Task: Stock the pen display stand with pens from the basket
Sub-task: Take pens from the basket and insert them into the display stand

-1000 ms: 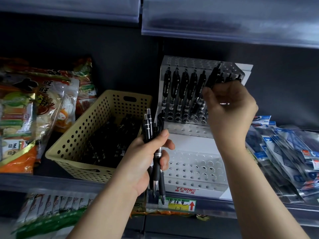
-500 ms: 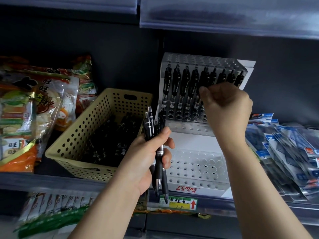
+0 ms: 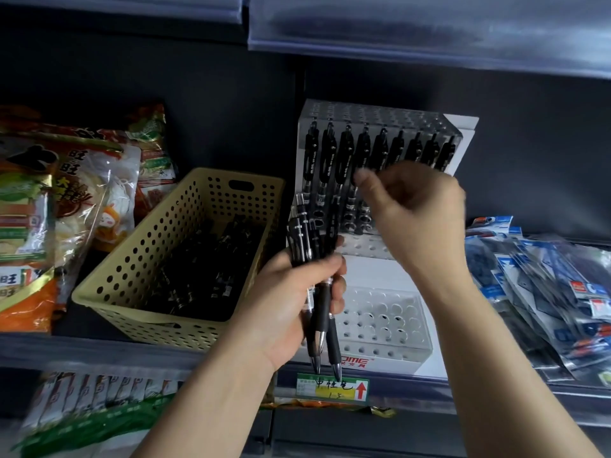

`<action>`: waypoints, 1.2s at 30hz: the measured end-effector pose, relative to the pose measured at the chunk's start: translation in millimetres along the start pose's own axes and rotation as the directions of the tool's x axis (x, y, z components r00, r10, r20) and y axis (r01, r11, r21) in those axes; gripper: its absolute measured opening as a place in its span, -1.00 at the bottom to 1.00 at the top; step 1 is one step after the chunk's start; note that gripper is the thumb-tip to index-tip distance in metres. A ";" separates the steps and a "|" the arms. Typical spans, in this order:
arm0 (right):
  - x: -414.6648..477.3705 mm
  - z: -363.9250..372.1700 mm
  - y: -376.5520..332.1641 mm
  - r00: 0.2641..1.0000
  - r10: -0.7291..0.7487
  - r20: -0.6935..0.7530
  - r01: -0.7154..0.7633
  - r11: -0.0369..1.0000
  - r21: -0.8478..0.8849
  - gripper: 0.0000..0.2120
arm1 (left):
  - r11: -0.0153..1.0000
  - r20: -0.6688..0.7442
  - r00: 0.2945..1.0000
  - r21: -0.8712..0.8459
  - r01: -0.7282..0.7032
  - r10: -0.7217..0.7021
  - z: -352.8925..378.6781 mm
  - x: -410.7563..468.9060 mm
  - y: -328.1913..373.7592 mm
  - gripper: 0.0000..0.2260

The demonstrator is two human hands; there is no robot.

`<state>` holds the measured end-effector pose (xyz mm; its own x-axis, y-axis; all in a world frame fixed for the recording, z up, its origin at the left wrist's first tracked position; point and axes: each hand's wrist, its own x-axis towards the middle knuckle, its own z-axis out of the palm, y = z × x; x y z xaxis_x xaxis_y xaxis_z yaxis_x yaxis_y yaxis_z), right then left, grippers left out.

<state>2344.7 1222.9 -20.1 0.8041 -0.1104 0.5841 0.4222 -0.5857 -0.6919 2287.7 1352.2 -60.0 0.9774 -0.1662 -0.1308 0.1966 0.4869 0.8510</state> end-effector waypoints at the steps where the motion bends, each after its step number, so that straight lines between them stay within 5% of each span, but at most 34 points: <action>1: -1.7 -3.2 -3.4 0.989 0.032 0.143 -0.031 1.000 -0.007 -0.64 | 1.000 -0.005 1.000 0.021 -0.021 0.021 2.0 0.3 -0.9 -0.77; 4: -6.0 -10.6 -7.2 0.904 0.122 0.411 -0.152 0.987 0.043 -0.72 | 0.994 -0.035 0.995 0.061 -0.094 0.097 7.5 1.5 -2.7 -0.90; 7: -7.2 -17.6 -5.7 0.880 0.178 0.440 -0.295 0.932 0.212 -0.83 | 0.979 -0.060 0.987 0.143 -0.142 0.152 13.0 0.5 -5.2 -0.89; 12: -1.6 -29.2 5.2 0.923 0.287 0.255 -0.379 0.784 0.492 -0.86 | 0.976 -0.090 0.992 0.208 -0.066 0.086 21.4 -0.7 -11.3 -0.80; 18: -0.7 -33.8 12.8 0.801 0.263 0.538 -0.524 0.742 0.418 -0.84 | 0.975 -0.144 0.984 0.209 -0.073 0.104 23.6 5.6 -14.6 -0.84; 24: 6.3 -35.0 22.5 0.912 0.327 0.248 -0.403 0.601 0.690 -0.87 | 0.975 -0.153 0.985 0.218 -0.039 0.074 24.0 7.4 -17.4 -0.80; 30: 7.3 -32.8 27.6 0.957 0.262 -0.126 -0.132 0.778 0.614 -0.79 | 0.977 -0.143 0.988 0.213 -0.020 0.051 21.2 7.4 -18.3 -0.80; 36: 5.1 -20.2 34.0 0.959 0.173 -0.225 -0.064 0.904 0.422 -0.79 | 0.977 -0.132 0.990 0.211 -0.025 0.054 18.9 6.3 -17.6 -0.81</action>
<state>2354.7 1186.3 -32.1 0.7499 -0.3877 0.5360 0.5070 -0.1838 -0.8421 2288.9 1326.4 -66.2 0.9882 -0.0248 -0.1509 0.1514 0.2993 0.9421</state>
